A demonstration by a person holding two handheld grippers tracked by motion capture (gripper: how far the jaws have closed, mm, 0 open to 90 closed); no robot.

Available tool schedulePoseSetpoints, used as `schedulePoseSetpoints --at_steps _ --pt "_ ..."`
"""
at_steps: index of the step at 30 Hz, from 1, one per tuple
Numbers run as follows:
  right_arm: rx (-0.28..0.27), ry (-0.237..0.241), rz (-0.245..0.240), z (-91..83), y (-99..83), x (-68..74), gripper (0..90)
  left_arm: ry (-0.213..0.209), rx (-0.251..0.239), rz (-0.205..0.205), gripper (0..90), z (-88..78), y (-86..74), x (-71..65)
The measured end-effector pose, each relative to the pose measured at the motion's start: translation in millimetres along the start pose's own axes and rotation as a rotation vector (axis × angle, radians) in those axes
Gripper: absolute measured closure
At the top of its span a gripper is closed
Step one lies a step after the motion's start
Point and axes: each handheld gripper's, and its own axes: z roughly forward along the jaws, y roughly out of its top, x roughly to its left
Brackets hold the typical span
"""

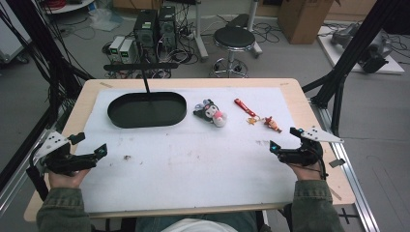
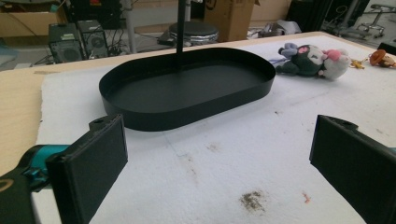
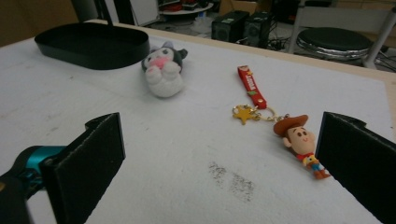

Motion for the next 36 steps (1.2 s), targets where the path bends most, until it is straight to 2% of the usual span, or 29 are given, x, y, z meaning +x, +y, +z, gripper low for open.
schedulePoseSetpoints --at_steps 5,10,11,16,25,26,28,32,34,36 --pt "-0.028 -0.003 0.045 -2.9 0.9 -6.2 0.6 -0.016 0.032 0.021 4.5 3.6 -1.8 -3.6" --pt "-0.017 -0.003 0.041 -0.6 0.8 -5.0 0.6 -0.023 0.032 0.017 4.5 2.2 -2.4 -4.0" --pt "-0.007 -0.001 0.029 0.9 0.6 -4.7 0.6 -0.022 0.03 0.012 4.5 2.0 -2.6 -3.8" --pt "0.011 0.0 0.031 4.1 0.2 -4.8 0.6 -0.029 0.027 -0.009 4.5 2.3 -3.4 -0.9" --pt "0.054 -0.005 0.028 12.3 1.3 -5.6 0.6 -0.038 0.039 -0.008 4.5 4.5 -4.2 -2.0" --pt "0.073 -0.009 0.032 14.5 2.5 -5.5 0.6 -0.04 0.041 -0.01 4.5 4.3 -4.4 -2.0" --pt "0.09 -0.014 0.001 21.7 9.2 -4.6 0.6 -0.039 0.042 -0.014 4.5 4.2 -4.7 -1.7" --pt "0.106 -0.021 -0.021 29.8 20.3 -4.0 0.6 -0.038 0.043 -0.02 4.5 4.5 -5.1 -1.3" --pt "0.118 -0.009 -0.031 39.2 32.2 -5.8 0.6 -0.041 0.045 -0.018 4.5 5.0 -5.0 -1.5" --pt "0.12 0.0 -0.031 42.6 36.0 -6.8 0.6 -0.042 0.046 -0.018 4.5 5.6 -5.1 -1.9"
